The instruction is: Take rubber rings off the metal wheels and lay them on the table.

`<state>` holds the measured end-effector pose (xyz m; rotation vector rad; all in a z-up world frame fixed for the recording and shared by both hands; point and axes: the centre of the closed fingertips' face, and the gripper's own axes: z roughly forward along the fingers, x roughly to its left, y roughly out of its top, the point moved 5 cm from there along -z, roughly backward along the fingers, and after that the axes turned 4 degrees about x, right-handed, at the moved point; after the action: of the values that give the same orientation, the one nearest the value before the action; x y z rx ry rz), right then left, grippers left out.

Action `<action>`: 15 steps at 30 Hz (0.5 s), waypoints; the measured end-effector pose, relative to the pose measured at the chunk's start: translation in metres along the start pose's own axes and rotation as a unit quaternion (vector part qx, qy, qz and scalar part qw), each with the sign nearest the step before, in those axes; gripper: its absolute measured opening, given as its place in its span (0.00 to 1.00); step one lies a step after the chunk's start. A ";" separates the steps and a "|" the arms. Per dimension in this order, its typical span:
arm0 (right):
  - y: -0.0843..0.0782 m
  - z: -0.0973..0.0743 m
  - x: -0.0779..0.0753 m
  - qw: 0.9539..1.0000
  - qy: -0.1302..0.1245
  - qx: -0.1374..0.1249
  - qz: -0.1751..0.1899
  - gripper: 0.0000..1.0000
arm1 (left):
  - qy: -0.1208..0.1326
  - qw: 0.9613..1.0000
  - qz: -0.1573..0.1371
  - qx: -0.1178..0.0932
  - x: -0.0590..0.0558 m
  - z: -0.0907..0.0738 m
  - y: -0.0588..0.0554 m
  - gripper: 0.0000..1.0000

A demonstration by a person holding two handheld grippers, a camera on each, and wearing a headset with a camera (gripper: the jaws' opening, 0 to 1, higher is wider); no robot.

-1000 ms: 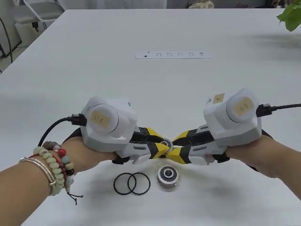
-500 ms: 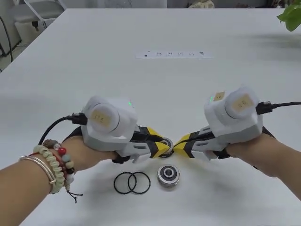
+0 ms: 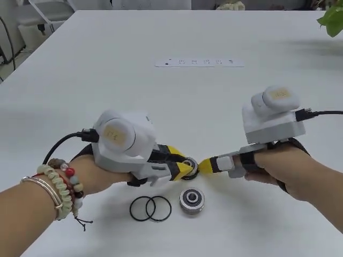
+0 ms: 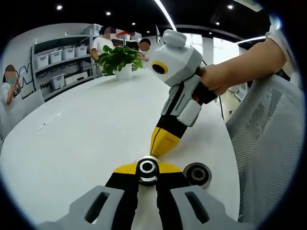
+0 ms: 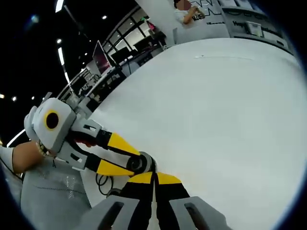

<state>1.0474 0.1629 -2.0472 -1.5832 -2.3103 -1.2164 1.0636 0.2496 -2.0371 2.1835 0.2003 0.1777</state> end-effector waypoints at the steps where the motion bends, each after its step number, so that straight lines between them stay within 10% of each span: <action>1: 0.000 -0.001 0.001 1.000 0.003 -0.002 -0.001 0.00 | 0.000 1.000 0.000 0.000 0.000 0.000 0.000 0.08; 15: 0.008 -0.004 0.012 1.000 0.004 -0.003 -0.020 0.00 | -0.001 1.000 -0.001 -0.009 0.000 -0.001 -0.001 0.08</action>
<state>1.0466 0.1704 -2.0343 -1.5374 -2.3467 -1.2387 1.0633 0.2506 -2.0376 2.1660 0.1994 0.1767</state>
